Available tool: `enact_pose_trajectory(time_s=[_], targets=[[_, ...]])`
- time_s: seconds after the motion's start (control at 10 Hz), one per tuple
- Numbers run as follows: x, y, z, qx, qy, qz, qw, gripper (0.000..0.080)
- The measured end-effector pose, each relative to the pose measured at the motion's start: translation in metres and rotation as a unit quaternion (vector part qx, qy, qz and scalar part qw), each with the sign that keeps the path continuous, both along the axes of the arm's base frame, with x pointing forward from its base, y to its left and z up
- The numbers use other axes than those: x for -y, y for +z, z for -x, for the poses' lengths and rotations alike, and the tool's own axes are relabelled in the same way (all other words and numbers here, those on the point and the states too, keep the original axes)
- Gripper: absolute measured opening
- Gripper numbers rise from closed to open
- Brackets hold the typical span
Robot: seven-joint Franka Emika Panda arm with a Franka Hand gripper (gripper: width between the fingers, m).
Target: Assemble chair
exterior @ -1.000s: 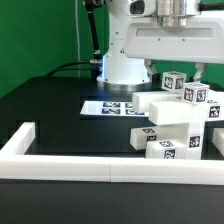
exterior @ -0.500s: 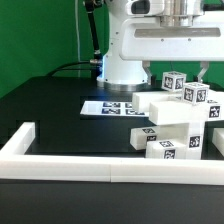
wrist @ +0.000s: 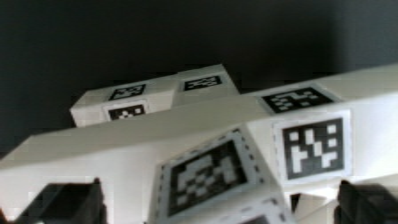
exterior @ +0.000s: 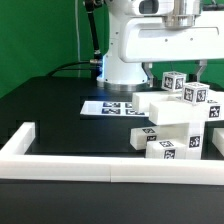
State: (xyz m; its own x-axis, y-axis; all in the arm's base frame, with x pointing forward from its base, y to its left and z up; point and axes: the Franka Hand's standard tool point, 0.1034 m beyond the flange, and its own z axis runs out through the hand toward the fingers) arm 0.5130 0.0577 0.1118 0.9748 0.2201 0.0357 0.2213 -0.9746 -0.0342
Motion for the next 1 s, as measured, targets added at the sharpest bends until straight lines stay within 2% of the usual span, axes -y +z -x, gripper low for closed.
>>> enact_pose_trajectory(time_s=[0.1, 0.4, 0.6, 1.0], targets=[[0.0008, 0.0000, -0.0001, 0.002, 0.043, 0.001, 0.999, 0.0649], [0.0011, -0.0002, 0.0000, 0.002, 0.063, 0.002, 0.998, 0.0635], [0.0012, -0.0002, -0.0001, 0.002, 0.063, 0.002, 0.998, 0.0277], [0.0012, -0.0003, 0.0000, 0.000, 0.015, 0.000, 1.000, 0.0268]])
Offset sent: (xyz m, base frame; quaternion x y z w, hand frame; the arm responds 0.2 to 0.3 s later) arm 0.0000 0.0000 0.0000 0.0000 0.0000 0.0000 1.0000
